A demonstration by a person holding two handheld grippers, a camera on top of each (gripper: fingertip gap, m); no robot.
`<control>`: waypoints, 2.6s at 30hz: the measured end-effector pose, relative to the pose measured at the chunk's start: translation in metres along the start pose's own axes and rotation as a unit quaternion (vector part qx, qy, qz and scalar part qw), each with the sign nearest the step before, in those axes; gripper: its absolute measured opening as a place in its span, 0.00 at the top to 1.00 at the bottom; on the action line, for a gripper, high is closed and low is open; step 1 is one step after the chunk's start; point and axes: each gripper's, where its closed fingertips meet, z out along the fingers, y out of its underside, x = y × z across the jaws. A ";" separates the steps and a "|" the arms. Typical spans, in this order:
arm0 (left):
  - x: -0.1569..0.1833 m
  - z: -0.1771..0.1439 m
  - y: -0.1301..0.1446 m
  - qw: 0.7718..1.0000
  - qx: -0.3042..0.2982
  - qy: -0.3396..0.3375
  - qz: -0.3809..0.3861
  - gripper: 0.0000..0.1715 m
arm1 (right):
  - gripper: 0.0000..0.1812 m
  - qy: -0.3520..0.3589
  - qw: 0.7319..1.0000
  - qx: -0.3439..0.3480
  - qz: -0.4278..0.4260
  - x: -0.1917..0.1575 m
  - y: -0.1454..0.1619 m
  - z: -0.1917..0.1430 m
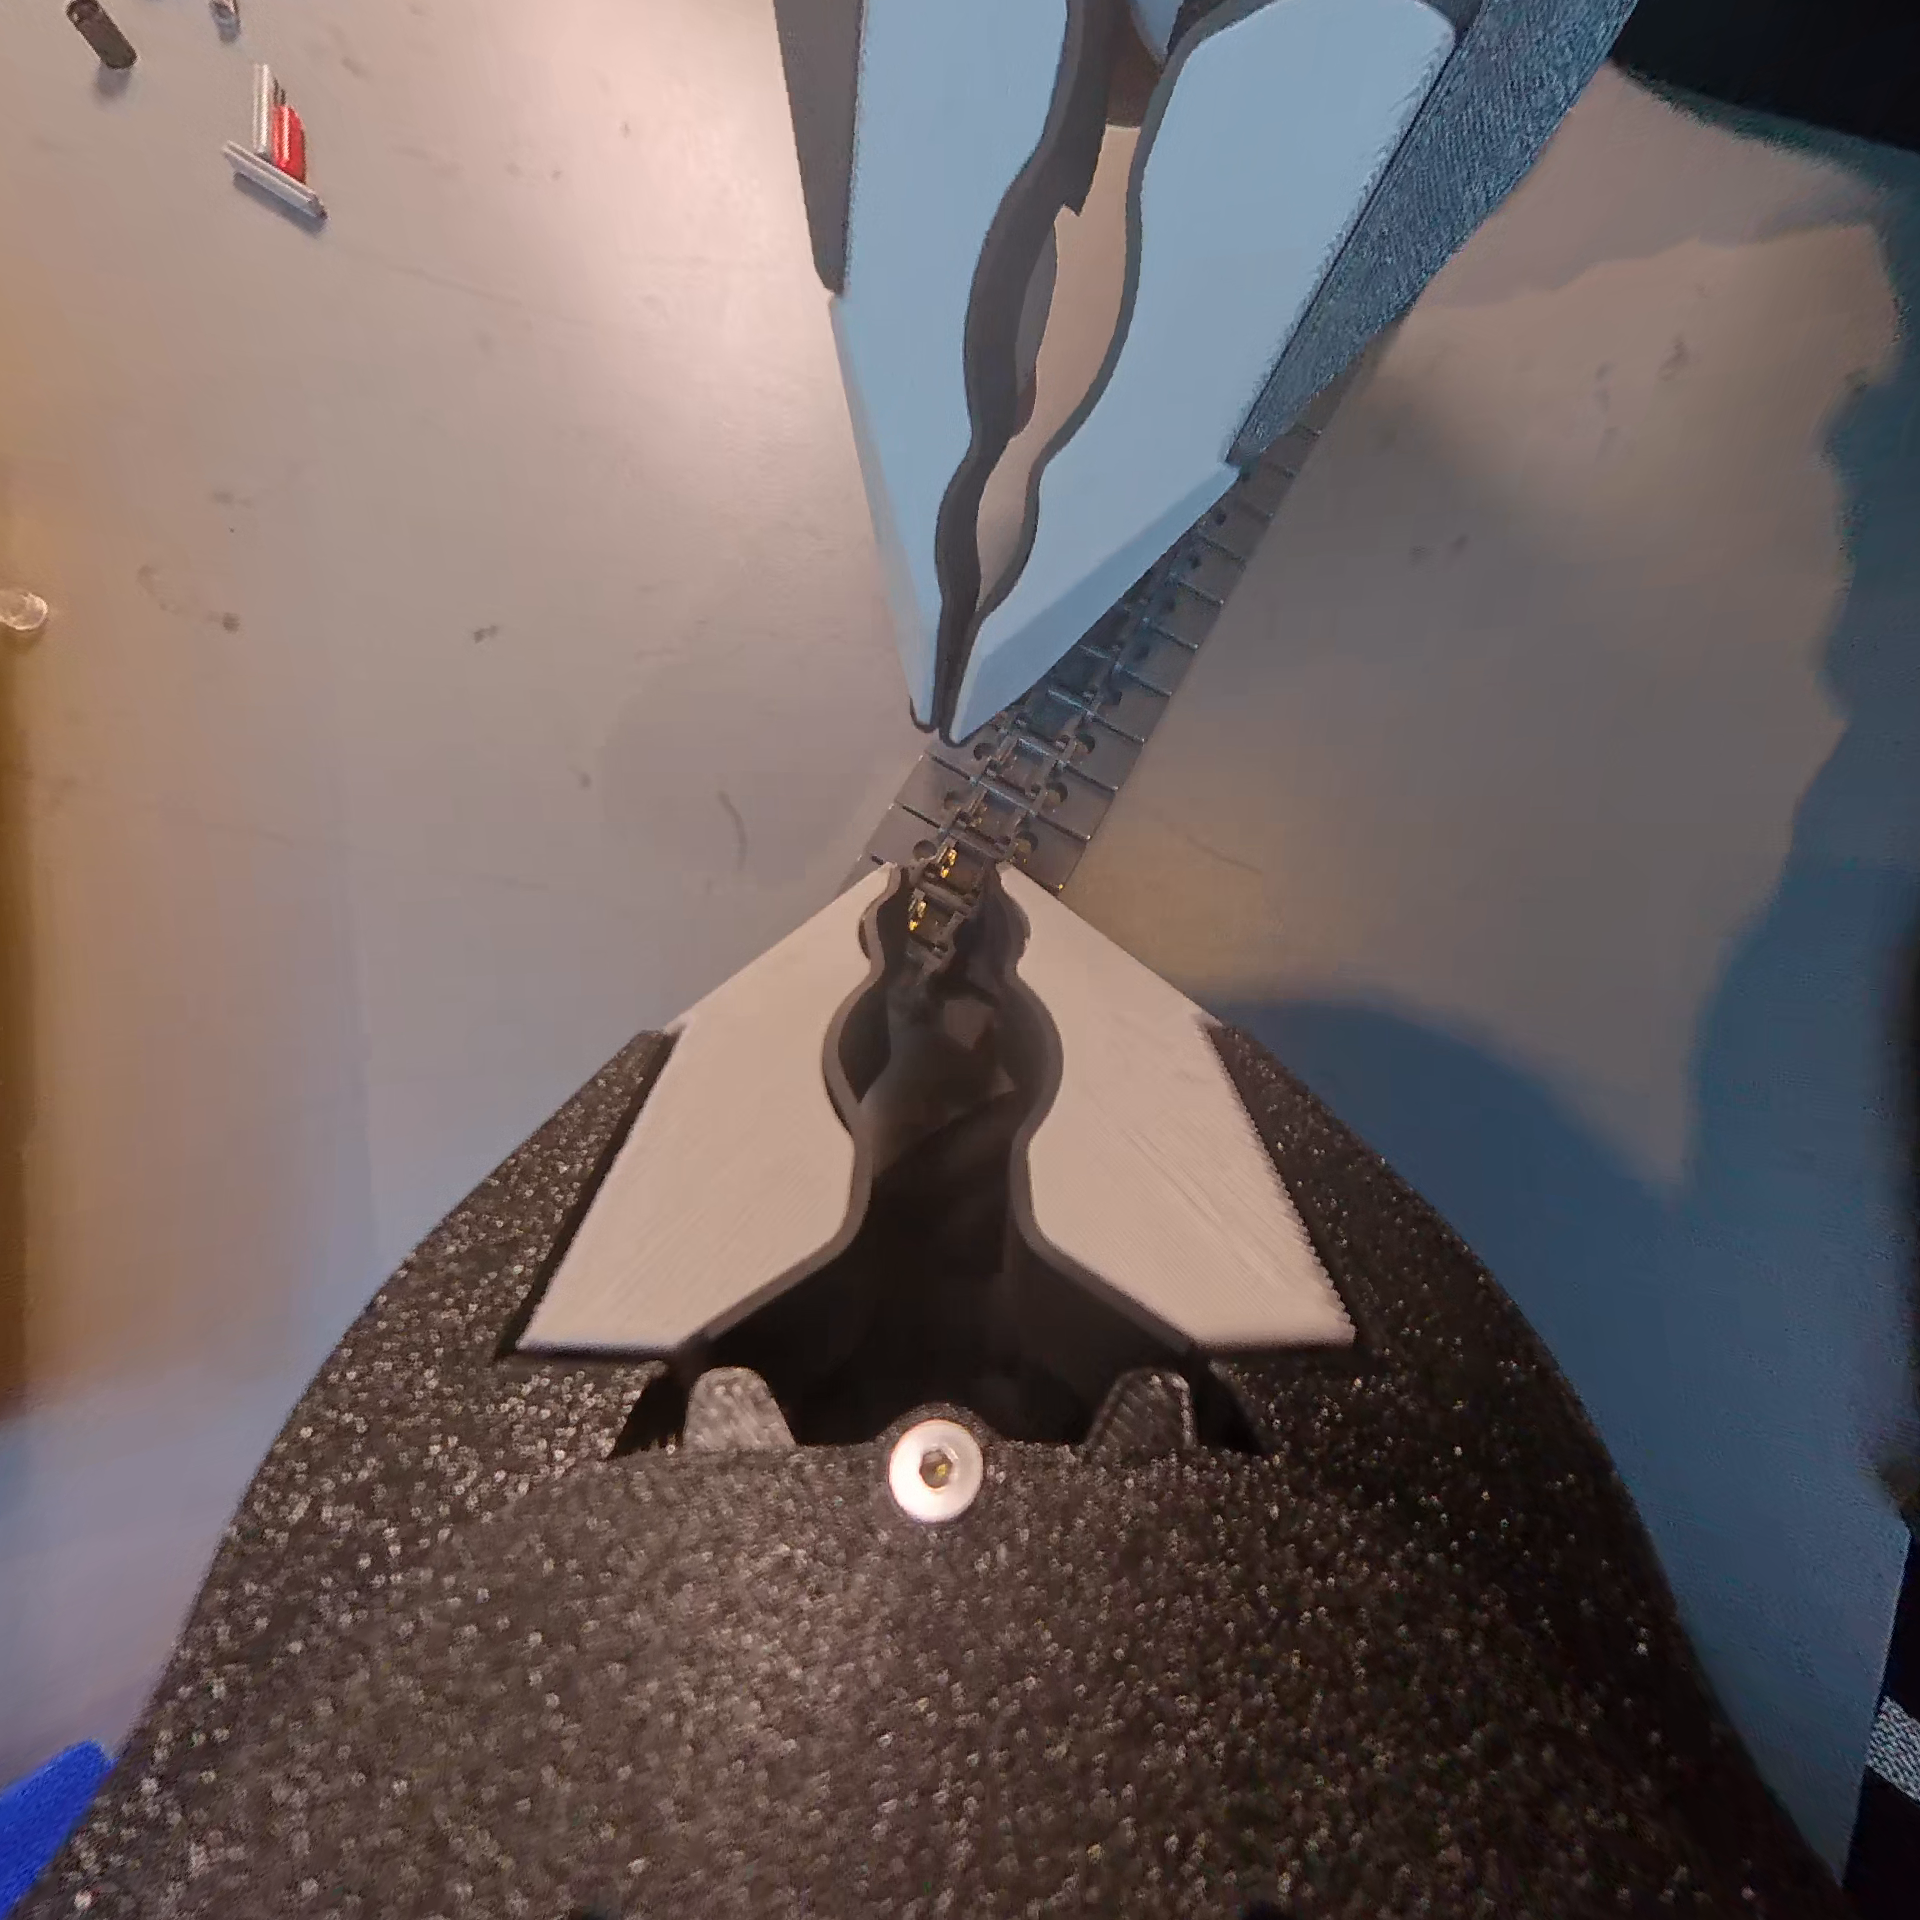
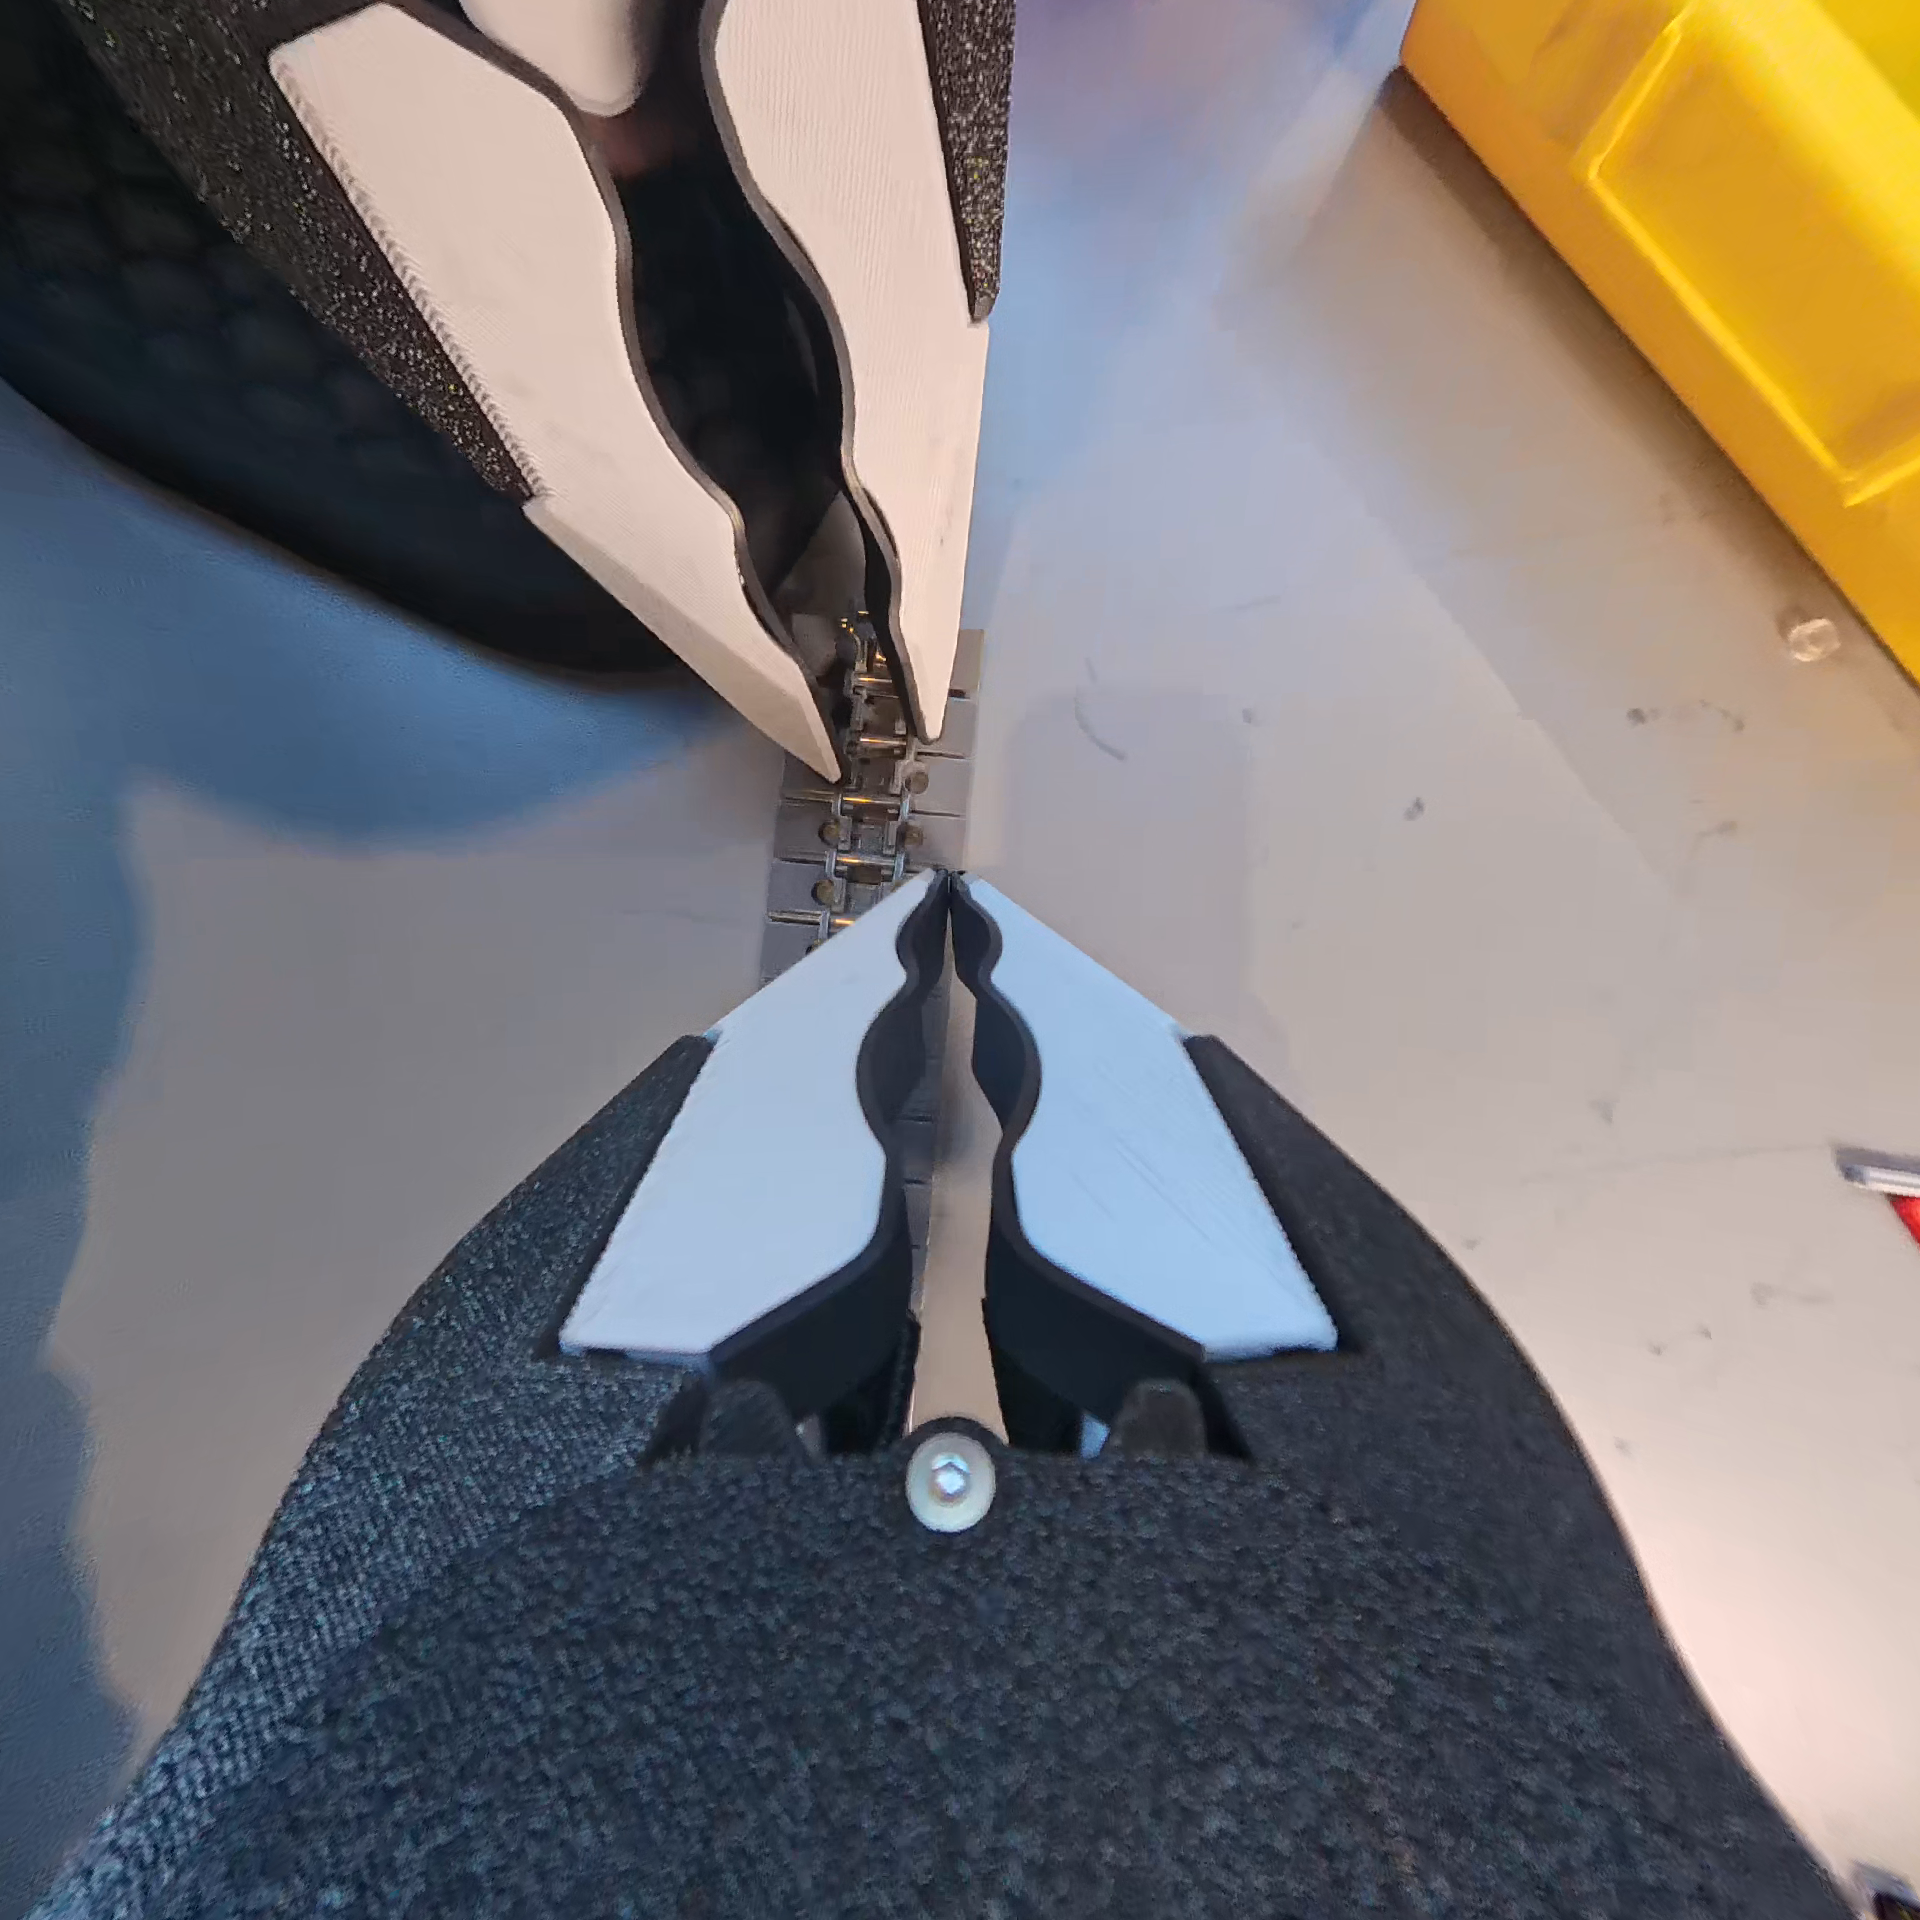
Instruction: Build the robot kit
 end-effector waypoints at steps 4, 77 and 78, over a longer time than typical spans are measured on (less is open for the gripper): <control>0.000 0.000 0.000 1.000 0.000 0.000 0.000 0.92 | 1.00 -0.011 1.000 -0.004 0.007 -0.001 0.002 0.004; -0.008 -0.072 -0.081 0.946 0.302 0.062 -0.101 0.83 | 0.86 0.082 0.965 0.248 0.004 0.010 -0.073 -0.082; -0.003 -0.069 -0.091 0.944 0.309 0.066 -0.093 0.82 | 0.86 0.087 0.962 0.258 0.007 0.009 -0.071 -0.089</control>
